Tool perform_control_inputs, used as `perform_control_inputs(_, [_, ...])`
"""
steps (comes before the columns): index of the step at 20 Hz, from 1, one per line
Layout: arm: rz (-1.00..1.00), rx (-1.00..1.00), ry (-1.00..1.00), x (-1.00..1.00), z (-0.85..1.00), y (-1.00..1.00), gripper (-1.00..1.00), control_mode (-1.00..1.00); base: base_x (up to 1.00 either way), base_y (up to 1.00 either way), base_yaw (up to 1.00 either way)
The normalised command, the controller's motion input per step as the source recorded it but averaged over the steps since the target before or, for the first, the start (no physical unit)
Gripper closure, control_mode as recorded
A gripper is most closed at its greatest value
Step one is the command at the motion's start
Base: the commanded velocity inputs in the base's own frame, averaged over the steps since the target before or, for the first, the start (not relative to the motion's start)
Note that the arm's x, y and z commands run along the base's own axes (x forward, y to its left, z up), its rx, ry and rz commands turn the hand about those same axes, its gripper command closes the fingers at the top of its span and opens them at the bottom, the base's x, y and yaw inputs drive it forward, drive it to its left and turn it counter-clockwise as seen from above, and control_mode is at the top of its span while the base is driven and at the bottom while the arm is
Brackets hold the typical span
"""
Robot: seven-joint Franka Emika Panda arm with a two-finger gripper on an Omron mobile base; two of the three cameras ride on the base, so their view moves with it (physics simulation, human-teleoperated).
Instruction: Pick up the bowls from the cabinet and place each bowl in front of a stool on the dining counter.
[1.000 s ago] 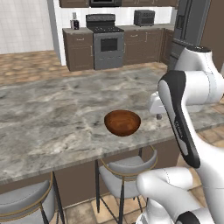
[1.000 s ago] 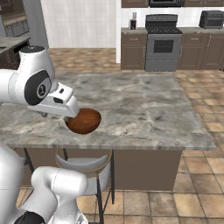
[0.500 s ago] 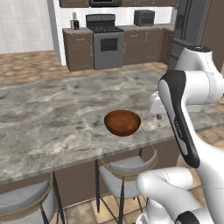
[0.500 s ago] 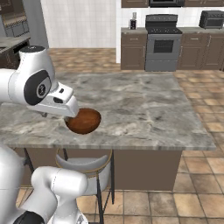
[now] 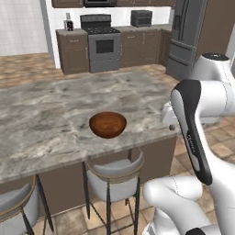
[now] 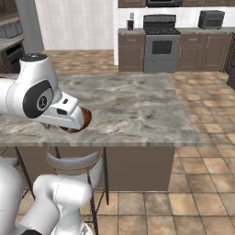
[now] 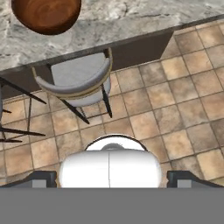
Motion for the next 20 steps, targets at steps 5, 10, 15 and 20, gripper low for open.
perform_control_inputs(5, [0.0,0.0,0.0,0.0,0.0,0.0,-1.0,1.0,-0.25,-0.98,0.04])
perform_control_inputs(10, [0.0,0.0,0.0,0.0,0.0,0.0,-1.0,1.0,-0.14,-1.0,0.11])
perform_control_inputs(15, [0.0,0.0,0.0,0.0,0.0,0.0,-1.0,1.0,0.01,-1.0,0.04])
perform_control_inputs(20, [0.0,0.0,0.0,0.0,0.0,0.0,-1.0,1.0,0.0,-1.0,0.01])
